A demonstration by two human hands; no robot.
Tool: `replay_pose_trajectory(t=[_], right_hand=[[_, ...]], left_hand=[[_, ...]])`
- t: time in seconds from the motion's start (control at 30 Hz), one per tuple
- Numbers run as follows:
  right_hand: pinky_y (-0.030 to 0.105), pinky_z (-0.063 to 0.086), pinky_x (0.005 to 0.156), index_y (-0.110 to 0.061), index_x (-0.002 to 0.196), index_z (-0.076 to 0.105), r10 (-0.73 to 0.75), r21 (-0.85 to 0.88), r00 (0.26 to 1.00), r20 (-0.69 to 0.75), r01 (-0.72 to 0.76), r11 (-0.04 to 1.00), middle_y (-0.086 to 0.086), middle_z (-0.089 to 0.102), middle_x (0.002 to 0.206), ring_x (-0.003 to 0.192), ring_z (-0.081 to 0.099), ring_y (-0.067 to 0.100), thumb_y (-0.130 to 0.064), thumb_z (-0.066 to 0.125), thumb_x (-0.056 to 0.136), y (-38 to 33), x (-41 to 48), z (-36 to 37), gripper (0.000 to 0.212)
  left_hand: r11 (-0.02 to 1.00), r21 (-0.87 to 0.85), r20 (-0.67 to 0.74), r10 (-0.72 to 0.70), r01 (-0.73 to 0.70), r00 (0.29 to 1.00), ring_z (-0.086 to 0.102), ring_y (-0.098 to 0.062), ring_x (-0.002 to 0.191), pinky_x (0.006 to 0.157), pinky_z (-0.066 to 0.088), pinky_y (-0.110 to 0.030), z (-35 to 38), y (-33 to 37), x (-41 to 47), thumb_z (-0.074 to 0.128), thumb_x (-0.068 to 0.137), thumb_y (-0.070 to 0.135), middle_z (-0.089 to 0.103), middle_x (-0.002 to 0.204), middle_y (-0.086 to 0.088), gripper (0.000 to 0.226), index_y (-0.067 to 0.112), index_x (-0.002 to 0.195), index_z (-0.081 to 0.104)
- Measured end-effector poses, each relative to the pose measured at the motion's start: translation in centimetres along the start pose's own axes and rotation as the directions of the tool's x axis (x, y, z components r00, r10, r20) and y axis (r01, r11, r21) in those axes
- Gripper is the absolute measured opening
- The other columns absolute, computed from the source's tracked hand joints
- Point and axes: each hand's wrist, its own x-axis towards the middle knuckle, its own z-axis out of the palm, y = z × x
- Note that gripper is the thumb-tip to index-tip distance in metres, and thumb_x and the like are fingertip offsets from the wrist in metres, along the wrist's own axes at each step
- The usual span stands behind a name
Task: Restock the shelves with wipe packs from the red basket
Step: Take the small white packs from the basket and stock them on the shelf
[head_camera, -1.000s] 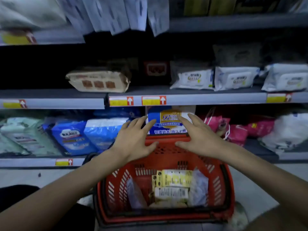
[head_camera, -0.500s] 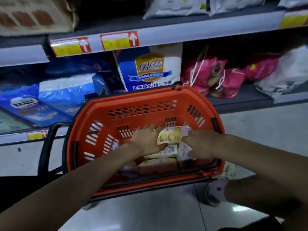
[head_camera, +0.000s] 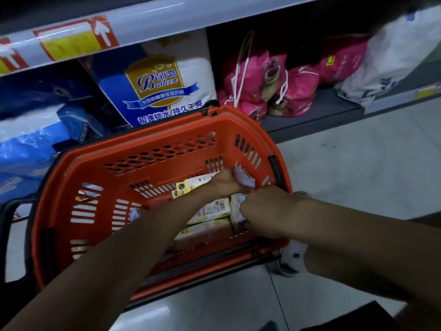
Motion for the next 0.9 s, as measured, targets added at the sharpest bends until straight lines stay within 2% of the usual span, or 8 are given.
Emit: replay_pose_trajectory(t=[0.03,0.1,0.23,0.3,0.43,0.57,0.67,0.9], right_hand=[[0.031,0.038,0.073,-0.012,0.116,0.066,-0.002,-0.004,1.0,-0.007,0.002,1.0,0.009,0.066,0.123,0.111,0.064,0.03,-0.025,0.052,0.103,0.0,0.0,0.0,0.023],[0.031,0.036,0.072,-0.012,0.116,0.066,-0.011,-0.003,1.0,-0.012,0.011,1.0,0.01,0.066,0.123,0.111,0.064,0.03,-0.024,0.053,0.103,0.1,-0.1,0.1,0.022],[0.032,0.038,0.072,-0.012,0.125,0.062,-0.006,0.001,1.0,-0.012,0.006,1.0,0.01,0.064,0.125,0.112,0.063,0.03,-0.023,0.051,0.102,0.0,-0.2,0.0,0.027],[0.033,0.041,0.075,-0.008,0.128,0.061,0.002,0.012,1.0,0.003,-0.002,1.0,0.013,0.063,0.127,0.112,0.063,0.031,-0.023,0.05,0.103,0.0,-0.3,-0.4,0.031],[0.037,0.05,0.083,-0.003,0.135,0.053,-0.01,0.006,0.997,0.077,0.01,1.0,0.015,0.064,0.126,0.107,0.062,0.033,-0.019,0.048,0.105,-0.2,-0.3,-0.9,0.035],[0.036,0.053,0.081,-0.011,0.11,0.063,-0.013,-0.016,0.988,0.155,0.015,1.0,0.008,0.064,0.109,0.088,0.059,0.029,-0.02,0.048,0.104,-0.2,0.0,-1.2,0.018],[0.035,0.052,0.08,-0.014,0.074,0.045,0.043,-0.017,0.986,0.16,-0.041,0.999,0.001,0.05,0.082,0.076,0.049,0.025,-0.018,0.047,0.104,-0.1,0.2,-1.1,0.03],[0.031,0.042,0.065,-0.02,0.07,0.037,0.09,0.002,0.985,0.149,-0.091,0.996,-0.002,0.04,0.075,0.076,0.05,0.023,-0.03,0.05,0.104,-0.8,0.7,-3.0,0.038]], left_hand=[[0.971,0.189,-0.004,0.151,-0.147,0.989,0.047,-0.032,0.143,0.115,0.039,-0.04,-0.1,-0.1,-0.1,0.062,0.104,0.021,0.054,0.15,-0.015,0.045,0.001,0.143,0.053],[0.97,-0.236,0.007,0.054,-0.051,0.998,0.034,-0.028,0.152,0.115,0.03,-0.041,-0.5,-0.2,1.2,0.042,0.111,0.024,0.046,0.156,-0.011,0.041,-0.001,0.142,0.052],[0.987,-0.117,0.052,0.118,-0.111,0.992,0.056,-0.021,0.128,0.095,0.052,-0.017,0.3,-0.4,1.5,0.082,0.081,0.006,0.064,0.13,-0.004,0.069,-0.004,0.142,0.051],[0.972,-0.236,0.089,0.037,-0.015,0.995,0.059,-0.02,0.118,0.097,0.054,-0.026,-0.2,-1.3,1.7,0.081,0.08,-0.008,0.066,0.117,-0.003,0.06,-0.008,0.134,0.055],[0.972,-0.235,0.091,0.027,-0.004,0.995,0.07,-0.021,0.108,0.076,0.061,-0.023,-2.4,-2.8,-0.1,0.091,0.077,0.01,0.07,0.121,-0.003,0.064,0.009,0.132,0.059],[0.924,-0.382,0.012,0.022,-0.015,1.0,0.073,-0.021,0.111,0.086,0.063,-0.032,-5.6,-3.8,-3.7,0.095,0.074,0.014,0.074,0.123,-0.003,0.065,0.012,0.13,0.063],[0.891,-0.45,-0.075,0.03,-0.061,0.997,0.074,-0.016,0.109,0.086,0.063,-0.031,-8.6,-3.7,-7.0,0.091,0.077,0.013,0.075,0.121,0.001,0.057,0.015,0.127,0.064],[0.924,-0.329,-0.329,0.081,-0.195,0.941,0.072,-0.014,0.111,0.097,0.06,-0.039,-14.9,-4.5,-13.5,0.101,0.058,0.021,0.074,0.12,0.001,0.081,0.019,0.127,0.059]])
